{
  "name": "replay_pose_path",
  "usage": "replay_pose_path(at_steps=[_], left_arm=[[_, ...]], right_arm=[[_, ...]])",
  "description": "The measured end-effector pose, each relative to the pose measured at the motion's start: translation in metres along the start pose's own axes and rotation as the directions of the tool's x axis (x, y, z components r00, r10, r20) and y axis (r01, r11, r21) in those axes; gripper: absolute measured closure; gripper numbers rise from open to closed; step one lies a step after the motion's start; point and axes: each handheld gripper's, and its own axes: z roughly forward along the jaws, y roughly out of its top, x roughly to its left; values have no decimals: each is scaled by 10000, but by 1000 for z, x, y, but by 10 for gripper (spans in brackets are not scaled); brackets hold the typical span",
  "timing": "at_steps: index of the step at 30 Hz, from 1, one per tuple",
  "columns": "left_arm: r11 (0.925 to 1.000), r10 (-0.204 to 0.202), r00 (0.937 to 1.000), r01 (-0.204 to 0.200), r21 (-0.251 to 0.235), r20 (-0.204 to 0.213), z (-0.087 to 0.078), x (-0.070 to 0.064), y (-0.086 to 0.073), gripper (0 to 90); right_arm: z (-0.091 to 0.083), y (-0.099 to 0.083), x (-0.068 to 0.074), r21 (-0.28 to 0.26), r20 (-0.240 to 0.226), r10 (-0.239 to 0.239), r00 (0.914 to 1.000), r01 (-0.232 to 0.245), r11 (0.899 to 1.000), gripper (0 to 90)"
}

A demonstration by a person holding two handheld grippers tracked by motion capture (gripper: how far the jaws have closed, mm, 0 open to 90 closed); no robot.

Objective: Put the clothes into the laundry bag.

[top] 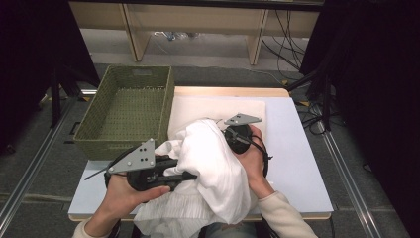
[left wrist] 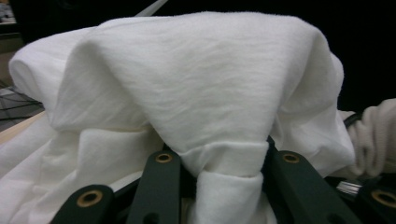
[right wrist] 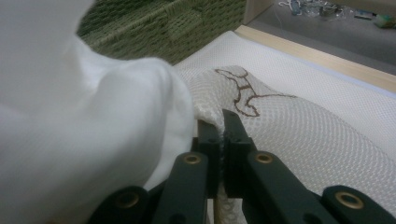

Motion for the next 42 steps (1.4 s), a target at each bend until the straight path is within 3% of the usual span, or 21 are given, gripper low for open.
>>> replay_pose_path(at_steps=[4, 6, 8, 12, 14, 15, 16, 18, 22, 25, 28, 31, 33, 34, 35, 37, 38, 39, 40, 41, 42], left_arm=[[9997, 116, 9994, -109, -221, 314, -3, -8, 6, 715], [9998, 183, 9993, -181, -57, 330, -1, -6, 5, 715], [9998, -59, 9993, 53, 189, 358, 4, -3, 1, 715], [9883, -448, 9968, 346, 1486, 657, 24, 5, -17, 714], [9748, -559, 9973, 441, 2186, 479, 37, 7, -27, 713], [9674, -369, 9985, 254, 2518, 411, 43, 9, -31, 713], [9591, -556, 9985, 538, 2779, -14, 49, 10, -37, 713], [9516, -358, 9977, 514, 3029, -568, 56, 15, -42, 712], [9389, 182, 9857, 407, 3418, -1673, 68, 26, -46, 711], [9260, 243, 9764, 589, 3729, -2146, 78, 35, -54, 708], [9101, 215, 9732, 757, 4074, -2289, 89, 47, -63, 705], [8919, 475, 9579, 869, 4438, -2831, 96, 58, -69, 705], [8901, 435, 9489, 1053, 4434, -3127, 99, 65, -71, 705], [8896, 536, 9386, 1102, 4433, -3407, 100, 69, -71, 706], [8914, 430, 9278, 1319, 4337, -3706, 101, 72, -70, 707], [9064, 608, 9029, 1285, 4023, -4254, 100, 76, -65, 709], [9147, 658, 8944, 1231, 3848, -4424, 99, 77, -62, 710], [9159, 764, 8849, 1199, 3832, -4594, 97, 78, -60, 710], [9237, 614, 8781, 1302, 3604, -4746, 96, 78, -59, 709], [9257, 495, 8705, 1440, 3497, -4896, 95, 79, -59, 709], [9256, 558, 8683, 1401, 3517, -4928, 95, 82, -61, 708]], right_arm=[[-1, 0, -2, -34, 8, 71, 10000, -71, 10000, 890], [0, 0, -3, -138, -12, 42, 10000, -42, 9999, 890], [-1, 1, -2, -188, -11, 97, 10000, -97, 9998, 890], [-5, 4, 1, -715, -48, -17, 10000, 13, 9974, 892], [-10, 8, 3, -899, 31, -167, 9999, 169, 9958, 892], [-12, 9, 4, -953, -108, -104, 9999, 93, 9954, 893], [-14, 11, 6, -1014, -198, 0, 9998, -20, 9948, 893], [-16, 12, 7, -1193, -116, -280, 9995, 264, 9925, 893], [-19, 13, 12, -1295, -33, -461, 9989, 453, 9905, 893], [-19, 13, 17, -1314, -260, -493, 9984, 455, 9903, 893], [-20, 13, 21, -1165, -196, -603, 9980, 576, 9915, 893], [-18, 13, 24, -1092, -267, -745, 9969, 712, 9915, 893], [-18, 12, 28, -958, -367, -635, 9973, 597, 9936, 894], [-17, 12, 29, -1018, -364, -714, 9968, 674, 9925, 894], [-16, 12, 29, -948, -442, -763, 9961, 719, 9929, 894], [-17, 12, 31, -930, -381, -771, 9963, 733, 9930, 894], [-18, 13, 31, -1002, -378, -905, 9952, 863, 9912, 894], [-21, 13, 31, -1043, -383, -802, 9960, 759, 9916, 894], [-22, 15, 30, -1134, -343, -909, 9953, 865, 9898, 894], [-24, 15, 29, -1084, -313, -695, 9971, 657, 9919, 894], [-23, 15, 26, -1150, -303, -918, 9953, 877, 9895, 894]])
